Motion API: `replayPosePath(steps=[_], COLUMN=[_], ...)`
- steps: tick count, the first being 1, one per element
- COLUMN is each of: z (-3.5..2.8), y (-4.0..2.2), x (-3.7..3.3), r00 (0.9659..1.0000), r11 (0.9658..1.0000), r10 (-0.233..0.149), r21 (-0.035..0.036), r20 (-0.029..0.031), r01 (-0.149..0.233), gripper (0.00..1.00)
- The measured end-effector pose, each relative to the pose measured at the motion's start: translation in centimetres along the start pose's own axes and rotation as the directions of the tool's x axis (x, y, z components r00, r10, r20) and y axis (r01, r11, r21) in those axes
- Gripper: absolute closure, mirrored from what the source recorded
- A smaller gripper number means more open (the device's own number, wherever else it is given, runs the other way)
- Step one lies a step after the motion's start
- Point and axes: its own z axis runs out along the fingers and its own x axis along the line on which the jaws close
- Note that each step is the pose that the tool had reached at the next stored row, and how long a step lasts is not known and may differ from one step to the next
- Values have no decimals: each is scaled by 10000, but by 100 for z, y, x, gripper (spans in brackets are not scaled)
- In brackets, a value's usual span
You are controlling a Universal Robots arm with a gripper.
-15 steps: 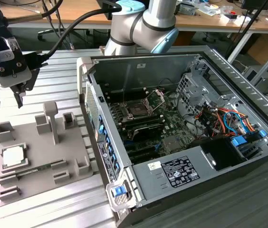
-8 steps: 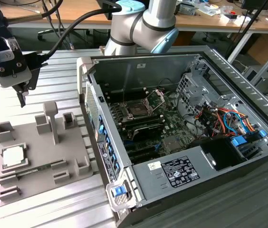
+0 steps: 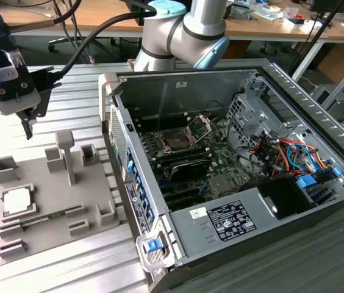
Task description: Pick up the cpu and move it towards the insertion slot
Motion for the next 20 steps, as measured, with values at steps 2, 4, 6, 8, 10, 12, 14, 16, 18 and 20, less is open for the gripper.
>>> replayPosePath(steps=[2,4,6,8,10,12,14,16,18,20], z=[2,5,9,14,18,21,24,27,29,32], y=[-19,-33,-47,-63,-74,-83,-94,-102,-114,-125], x=[3,7,12,18,23,28,34,39,44,49], r00=[10000,10000,10000,10000,10000,10000,10000,10000,10000,10000], r11=[10000,10000,10000,10000,10000,10000,10000,10000,10000,10000], r10=[0,0,0,0,1,0,0,0,-1,0], r21=[0,0,0,0,0,0,0,0,1,0], r20=[0,0,0,1,0,1,0,0,-1,0], r01=[0,0,0,0,-1,0,0,0,1,0], gripper=[46,46,46,46,46,46,46,46,46,46])
